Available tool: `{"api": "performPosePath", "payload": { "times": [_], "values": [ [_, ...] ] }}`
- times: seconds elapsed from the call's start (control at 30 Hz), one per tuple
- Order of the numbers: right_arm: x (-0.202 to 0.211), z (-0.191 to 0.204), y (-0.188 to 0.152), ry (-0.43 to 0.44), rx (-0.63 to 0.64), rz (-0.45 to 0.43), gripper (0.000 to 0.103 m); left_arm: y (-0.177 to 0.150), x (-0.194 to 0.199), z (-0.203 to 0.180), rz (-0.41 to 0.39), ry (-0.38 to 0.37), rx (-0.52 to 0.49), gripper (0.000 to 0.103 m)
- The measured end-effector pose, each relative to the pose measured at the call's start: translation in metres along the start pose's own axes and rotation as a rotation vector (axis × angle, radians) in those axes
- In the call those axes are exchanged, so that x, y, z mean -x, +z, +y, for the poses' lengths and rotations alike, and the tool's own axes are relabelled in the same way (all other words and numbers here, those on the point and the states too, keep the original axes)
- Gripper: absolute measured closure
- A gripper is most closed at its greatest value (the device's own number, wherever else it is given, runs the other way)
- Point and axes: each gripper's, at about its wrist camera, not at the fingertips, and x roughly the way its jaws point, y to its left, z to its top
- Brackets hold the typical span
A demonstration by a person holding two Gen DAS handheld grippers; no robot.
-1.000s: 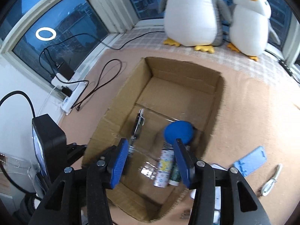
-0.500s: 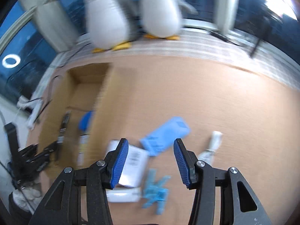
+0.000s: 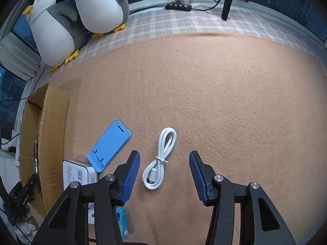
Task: Organize rigid objects
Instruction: 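Move the right gripper to the white cable and grasp it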
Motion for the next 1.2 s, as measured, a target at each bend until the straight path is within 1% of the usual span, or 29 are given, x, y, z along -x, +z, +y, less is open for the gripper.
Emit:
{"api": "performPosePath", "payload": {
  "times": [0.03,0.07,0.1,0.17,0.27,0.5,0.67,0.8,1.0,1.2],
  "values": [
    [-0.002,0.0,-0.001,-0.002,0.0,0.003,0.057,0.0,0.0,0.0,0.0,-0.001,-0.001,0.079],
    [-0.004,0.0,-0.005,0.0,0.0,0.007,0.06,0.0,0.0,0.0,0.0,-0.002,-0.001,0.079],
    [-0.007,0.001,-0.005,0.001,0.0,0.015,0.064,0.0,0.0,0.0,0.001,-0.003,0.0,0.079],
    [-0.011,0.002,-0.008,-0.003,0.006,0.024,0.07,0.0,0.0,0.0,0.001,-0.003,-0.001,0.079],
    [-0.014,0.004,-0.009,-0.007,0.014,0.024,0.071,0.0,0.0,0.0,0.0,-0.002,0.0,0.079],
    [-0.018,0.011,-0.008,-0.012,0.045,0.037,0.082,-0.001,0.001,0.0,0.001,-0.004,0.002,0.079],
    [-0.021,0.019,-0.005,-0.037,0.079,0.031,0.084,-0.001,0.001,-0.001,0.001,-0.003,0.002,0.079],
    [-0.02,0.019,-0.004,-0.022,0.08,0.027,0.089,-0.001,0.001,-0.001,0.001,-0.004,0.003,0.079],
    [-0.01,0.019,-0.004,0.003,0.075,0.003,0.09,-0.001,0.001,-0.001,0.0,-0.005,0.005,0.079],
    [0.011,0.036,-0.002,0.045,0.106,-0.045,0.09,-0.001,0.001,0.0,-0.001,-0.004,0.005,0.079]
  ]
}}
